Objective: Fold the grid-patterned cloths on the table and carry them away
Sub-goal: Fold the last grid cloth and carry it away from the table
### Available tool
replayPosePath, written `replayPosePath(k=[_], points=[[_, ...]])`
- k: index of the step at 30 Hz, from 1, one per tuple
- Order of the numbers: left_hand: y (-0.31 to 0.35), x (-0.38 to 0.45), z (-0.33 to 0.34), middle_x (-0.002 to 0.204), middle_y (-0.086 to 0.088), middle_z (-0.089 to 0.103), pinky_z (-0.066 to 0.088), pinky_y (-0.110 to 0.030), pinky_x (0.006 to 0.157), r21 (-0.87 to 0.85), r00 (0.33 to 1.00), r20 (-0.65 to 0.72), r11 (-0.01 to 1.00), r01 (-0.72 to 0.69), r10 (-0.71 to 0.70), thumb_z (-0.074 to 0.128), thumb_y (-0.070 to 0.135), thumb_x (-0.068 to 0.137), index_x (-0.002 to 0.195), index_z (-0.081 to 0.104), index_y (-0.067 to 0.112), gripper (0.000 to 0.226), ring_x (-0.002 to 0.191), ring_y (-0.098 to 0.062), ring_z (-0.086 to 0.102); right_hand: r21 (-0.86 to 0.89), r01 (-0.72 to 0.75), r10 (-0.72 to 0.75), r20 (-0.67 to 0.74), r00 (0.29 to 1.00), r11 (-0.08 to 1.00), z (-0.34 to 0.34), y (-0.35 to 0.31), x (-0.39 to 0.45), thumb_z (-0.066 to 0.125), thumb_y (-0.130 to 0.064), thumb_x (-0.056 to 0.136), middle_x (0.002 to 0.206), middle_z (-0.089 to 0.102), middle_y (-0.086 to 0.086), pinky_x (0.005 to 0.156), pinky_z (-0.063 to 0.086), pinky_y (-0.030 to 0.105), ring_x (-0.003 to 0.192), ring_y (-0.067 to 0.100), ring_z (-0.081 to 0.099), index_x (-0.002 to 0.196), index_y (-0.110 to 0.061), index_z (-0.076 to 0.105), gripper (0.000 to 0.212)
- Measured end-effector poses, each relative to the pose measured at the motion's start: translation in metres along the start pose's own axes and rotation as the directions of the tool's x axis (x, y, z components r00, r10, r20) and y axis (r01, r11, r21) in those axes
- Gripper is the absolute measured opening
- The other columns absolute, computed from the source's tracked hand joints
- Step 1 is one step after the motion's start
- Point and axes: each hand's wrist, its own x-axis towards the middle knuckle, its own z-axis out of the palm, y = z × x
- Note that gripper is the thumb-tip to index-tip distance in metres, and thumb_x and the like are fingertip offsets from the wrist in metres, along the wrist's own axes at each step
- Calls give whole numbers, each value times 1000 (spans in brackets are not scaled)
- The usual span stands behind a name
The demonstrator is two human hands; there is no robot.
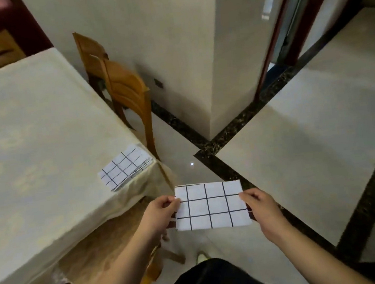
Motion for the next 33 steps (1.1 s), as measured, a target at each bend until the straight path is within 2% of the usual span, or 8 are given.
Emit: replayPosePath(k=[4, 7, 11, 16, 20, 25, 27, 33], points=[[10, 29, -23, 75, -4, 61, 46, -28, 56, -106, 1000, -22, 994, 16, -18, 60, 29, 94, 89, 67, 10, 20, 65, -16, 54, -58, 3, 1, 55, 998, 998, 26, -28, 40, 61, -22, 92, 94, 70, 10, 73, 55, 34, 87, 23, 68, 92, -17, 67, 8], [15, 46, -45, 76, -6, 62, 47, -31, 59, -151, 998, -57, 988, 20, -29, 59, 29, 95, 91, 67, 9, 21, 66, -19, 55, -78, 11, -2, 116, 993, 997, 50, -52, 64, 60, -21, 93, 89, 70, 10, 66, 52, 29, 82, 21, 68, 91, -14, 67, 10], [14, 61, -71, 85, -13, 68, 55, -43, 72, -185, 986, -165, 983, 1, -32, 58, 29, 95, 90, 67, 8, 24, 76, -26, 62, -121, 13, 17, 245, 969, 993, 85, -75, 92, 59, -20, 93, 88, 69, 11, 64, 51, 30, 79, 21, 66, 92, -10, 65, 12], [6, 78, -90, 72, 0, 66, 52, -32, 66, -260, 958, -273, 966, 17, -91, 57, 26, 96, 79, 63, 12, 23, 69, -15, 61, -200, 25, 52, 371, 927, 979, 129, -96, 135, 59, -22, 93, 82, 69, 8, 63, 51, 31, 75, 19, 67, 88, -11, 65, 13], [2, 99, -98, 87, -16, 67, 56, -44, 77, -341, 926, -334, 938, 54, -175, 58, 30, 95, 91, 64, 2, 28, 80, -27, 63, -265, 57, 77, 469, 880, 963, 157, -113, 173, 60, -23, 93, 85, 72, 9, 65, 53, 31, 77, 21, 69, 92, -10, 66, 15], [1, 124, -97, 94, -19, 68, 54, -52, 83, -447, 854, -430, 891, 83, -295, 59, 30, 95, 92, 67, 8, 23, 86, -34, 64, -353, 109, 120, 567, 815, 929, 191, -135, 221, 61, -25, 92, 85, 73, 8, 69, 56, 37, 79, 22, 70, 91, -11, 66, 14], [3, 133, -97, 96, -18, 69, 56, -49, 81, -456, 819, -465, 884, 103, -336, 59, 30, 95, 93, 68, 9, 22, 91, -37, 65, -388, 145, 135, 610, 781, 910, 203, -141, 238, 62, -27, 91, 89, 73, 9, 77, 58, 40, 83, 24, 70, 92, -13, 66, 15], [-3, 154, -98, 90, -11, 71, 55, -42, 72, -521, 683, -579, 846, 111, -446, 61, 30, 94, 90, 70, 14, 18, 84, -29, 65, -424, 182, 187, 692, 698, 887, 234, -157, 257, 60, -21, 94, 93, 71, 11, 71, 59, 34, 83, 23, 69, 97, -6, 65, 16]])
